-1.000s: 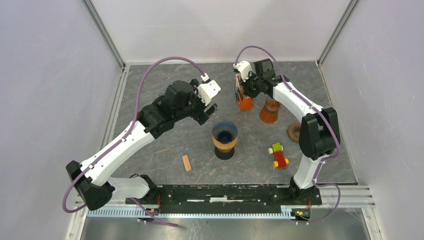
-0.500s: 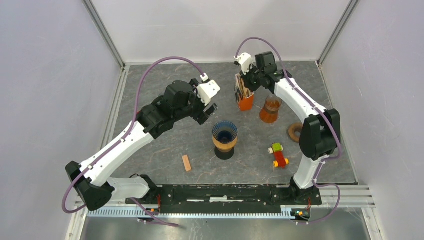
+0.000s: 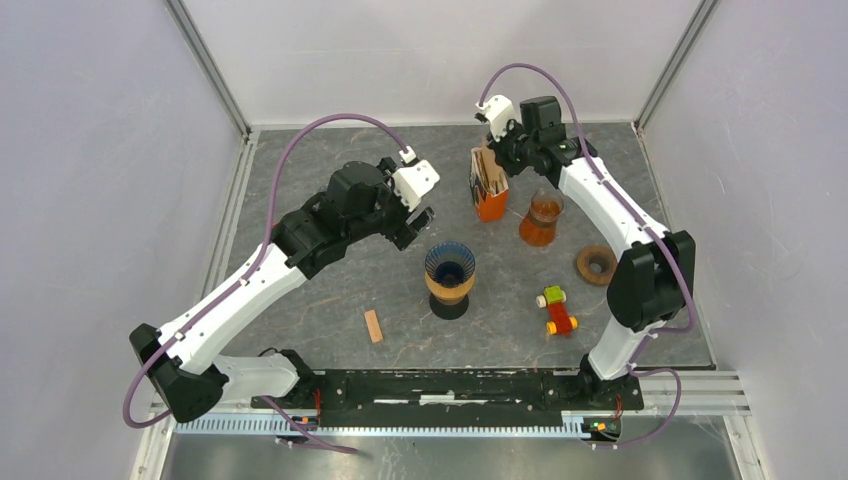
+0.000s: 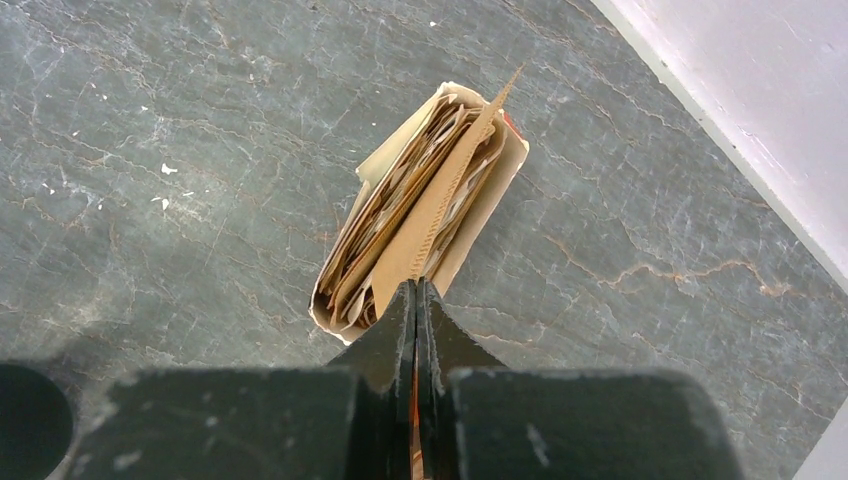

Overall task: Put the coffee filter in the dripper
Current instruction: Pick up the coffee filter from the coffee filter holder.

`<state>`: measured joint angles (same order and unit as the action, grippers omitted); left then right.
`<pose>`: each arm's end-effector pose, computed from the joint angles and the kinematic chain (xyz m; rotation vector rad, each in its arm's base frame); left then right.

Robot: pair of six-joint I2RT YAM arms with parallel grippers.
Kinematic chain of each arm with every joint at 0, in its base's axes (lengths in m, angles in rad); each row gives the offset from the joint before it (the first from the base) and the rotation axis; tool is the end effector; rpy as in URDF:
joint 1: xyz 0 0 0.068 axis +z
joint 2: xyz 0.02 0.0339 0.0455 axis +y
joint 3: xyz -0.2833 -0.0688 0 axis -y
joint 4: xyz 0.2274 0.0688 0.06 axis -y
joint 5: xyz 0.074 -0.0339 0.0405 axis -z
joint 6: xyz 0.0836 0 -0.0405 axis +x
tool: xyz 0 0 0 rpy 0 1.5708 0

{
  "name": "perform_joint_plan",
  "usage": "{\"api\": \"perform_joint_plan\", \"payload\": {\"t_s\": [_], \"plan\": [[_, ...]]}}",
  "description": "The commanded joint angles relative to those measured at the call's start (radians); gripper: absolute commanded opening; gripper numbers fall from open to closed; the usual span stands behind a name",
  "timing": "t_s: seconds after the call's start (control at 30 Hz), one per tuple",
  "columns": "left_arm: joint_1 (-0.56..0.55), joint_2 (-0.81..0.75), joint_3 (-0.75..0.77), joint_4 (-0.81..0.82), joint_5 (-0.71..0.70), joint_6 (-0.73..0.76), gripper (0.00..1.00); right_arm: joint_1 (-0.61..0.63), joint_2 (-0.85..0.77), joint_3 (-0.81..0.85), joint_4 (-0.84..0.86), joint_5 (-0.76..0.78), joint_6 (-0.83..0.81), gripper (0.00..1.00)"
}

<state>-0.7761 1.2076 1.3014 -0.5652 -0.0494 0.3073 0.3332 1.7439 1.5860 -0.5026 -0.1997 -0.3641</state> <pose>0.2030 -0.1935 0.3878 1.0304 1.7725 -0.2425 0.3971 0.1550 0.3204 -0.8611 2.0502 0.2057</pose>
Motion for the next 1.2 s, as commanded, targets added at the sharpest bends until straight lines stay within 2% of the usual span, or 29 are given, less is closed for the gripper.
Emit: {"api": "perform_joint_plan", "payload": {"t_s": [0.0,0.3,0.57,0.73,0.83,1.03,1.17], "plan": [[0.003,-0.028,-0.002,0.062,-0.009,-0.016,0.87,-0.004,-0.059,0.009,-0.001,0.019,-0.012,0.00],[0.033,0.026,0.112,0.076,0.015,-0.084,0.92,-0.024,-0.188,0.122,-0.057,-0.015,-0.058,0.00],[0.081,0.084,0.311,0.034,0.167,-0.165,0.99,-0.024,-0.439,0.004,0.003,-0.162,-0.110,0.00],[0.087,0.096,0.389,-0.071,0.376,0.005,1.00,-0.020,-0.522,-0.046,-0.042,-0.392,-0.148,0.00],[0.086,0.096,0.428,-0.127,0.403,0.101,1.00,-0.001,-0.570,-0.100,-0.049,-0.486,-0.173,0.00],[0.086,0.100,0.497,-0.268,0.459,0.241,1.00,0.095,-0.625,-0.196,-0.044,-0.506,-0.205,0.00],[0.082,0.106,0.481,-0.328,0.511,0.313,1.00,0.119,-0.632,-0.235,-0.036,-0.587,-0.206,0.00]]}}
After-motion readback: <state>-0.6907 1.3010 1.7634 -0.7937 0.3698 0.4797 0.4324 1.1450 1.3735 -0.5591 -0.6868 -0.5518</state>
